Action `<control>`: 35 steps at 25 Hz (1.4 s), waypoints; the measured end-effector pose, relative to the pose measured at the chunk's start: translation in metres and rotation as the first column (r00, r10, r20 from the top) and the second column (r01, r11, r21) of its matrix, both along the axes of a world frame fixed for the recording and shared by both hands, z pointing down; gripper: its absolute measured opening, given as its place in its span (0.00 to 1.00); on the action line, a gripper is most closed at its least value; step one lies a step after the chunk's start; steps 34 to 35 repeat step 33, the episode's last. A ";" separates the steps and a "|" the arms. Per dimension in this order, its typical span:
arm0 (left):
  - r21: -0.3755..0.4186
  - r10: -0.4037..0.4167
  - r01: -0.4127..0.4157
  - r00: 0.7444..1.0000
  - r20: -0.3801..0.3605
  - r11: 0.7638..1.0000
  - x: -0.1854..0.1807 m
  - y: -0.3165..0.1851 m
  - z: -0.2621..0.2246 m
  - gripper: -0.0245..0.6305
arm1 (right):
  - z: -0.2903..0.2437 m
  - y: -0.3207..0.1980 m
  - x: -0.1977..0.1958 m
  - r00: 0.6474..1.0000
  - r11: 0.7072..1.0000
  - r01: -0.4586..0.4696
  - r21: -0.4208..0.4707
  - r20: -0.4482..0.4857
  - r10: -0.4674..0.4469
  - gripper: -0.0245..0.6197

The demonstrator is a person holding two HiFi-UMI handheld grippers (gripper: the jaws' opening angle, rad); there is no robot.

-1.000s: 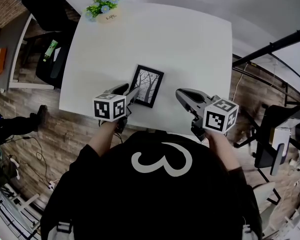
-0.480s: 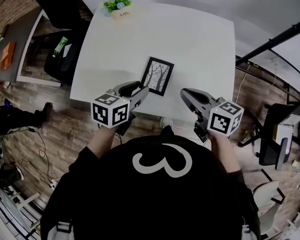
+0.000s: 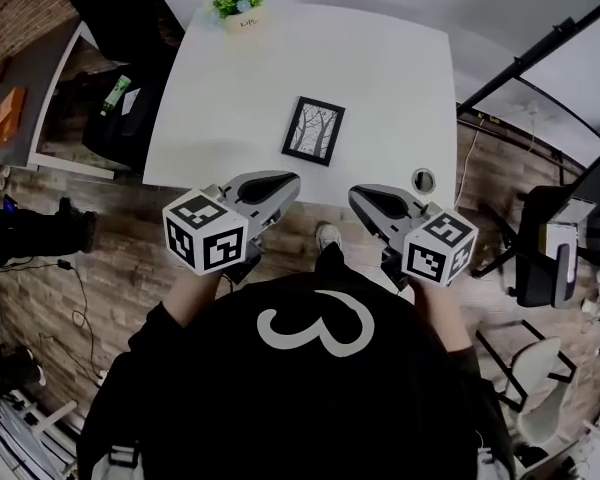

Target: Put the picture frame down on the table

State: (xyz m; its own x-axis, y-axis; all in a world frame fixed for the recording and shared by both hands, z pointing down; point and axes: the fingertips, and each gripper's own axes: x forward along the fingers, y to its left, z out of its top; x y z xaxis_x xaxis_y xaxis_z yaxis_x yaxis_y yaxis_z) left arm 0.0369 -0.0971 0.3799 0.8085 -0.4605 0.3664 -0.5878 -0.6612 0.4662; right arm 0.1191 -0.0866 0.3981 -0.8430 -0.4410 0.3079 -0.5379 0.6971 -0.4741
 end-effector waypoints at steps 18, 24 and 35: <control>0.137 0.090 -0.083 0.995 -0.052 0.987 -0.006 0.097 -0.037 0.06 | -0.033 0.091 -0.021 0.998 0.994 -0.068 0.087 0.019 0.067 0.07; 0.153 0.074 -0.064 0.996 -0.059 0.986 -0.018 0.111 -0.038 0.06 | -0.033 0.105 -0.031 0.998 0.994 -0.056 0.096 0.016 0.055 0.07; 0.163 0.074 -0.064 0.996 -0.056 0.985 -0.027 0.120 -0.042 0.06 | -0.038 0.112 -0.045 0.999 0.994 -0.041 0.102 0.006 0.041 0.07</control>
